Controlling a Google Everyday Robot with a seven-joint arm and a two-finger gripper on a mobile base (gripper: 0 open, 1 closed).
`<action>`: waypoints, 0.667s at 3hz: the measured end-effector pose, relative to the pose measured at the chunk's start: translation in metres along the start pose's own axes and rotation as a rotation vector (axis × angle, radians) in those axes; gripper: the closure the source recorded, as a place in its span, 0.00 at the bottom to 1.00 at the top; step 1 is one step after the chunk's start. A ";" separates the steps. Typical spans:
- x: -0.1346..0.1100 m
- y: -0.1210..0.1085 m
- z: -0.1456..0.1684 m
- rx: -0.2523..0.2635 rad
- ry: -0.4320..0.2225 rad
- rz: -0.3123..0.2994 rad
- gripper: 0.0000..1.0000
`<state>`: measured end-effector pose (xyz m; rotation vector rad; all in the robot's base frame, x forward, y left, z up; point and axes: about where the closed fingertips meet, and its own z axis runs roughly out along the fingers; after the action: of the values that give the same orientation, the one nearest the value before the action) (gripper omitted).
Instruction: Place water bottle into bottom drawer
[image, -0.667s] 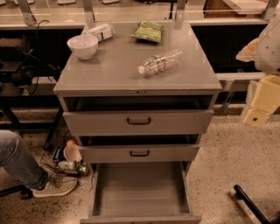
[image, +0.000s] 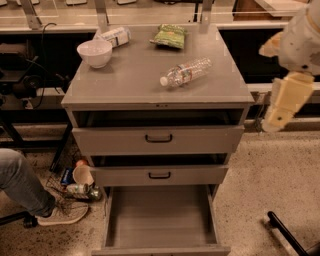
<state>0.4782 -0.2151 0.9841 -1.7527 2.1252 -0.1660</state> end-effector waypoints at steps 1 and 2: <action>-0.017 -0.045 0.026 0.051 -0.005 -0.095 0.00; -0.038 -0.082 0.057 0.070 -0.008 -0.176 0.00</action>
Offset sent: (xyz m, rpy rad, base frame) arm 0.1615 0.0491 -0.0337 -0.0997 -0.1269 0.2379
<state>0.5799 -0.1874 0.9667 -1.8942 1.9338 -0.2767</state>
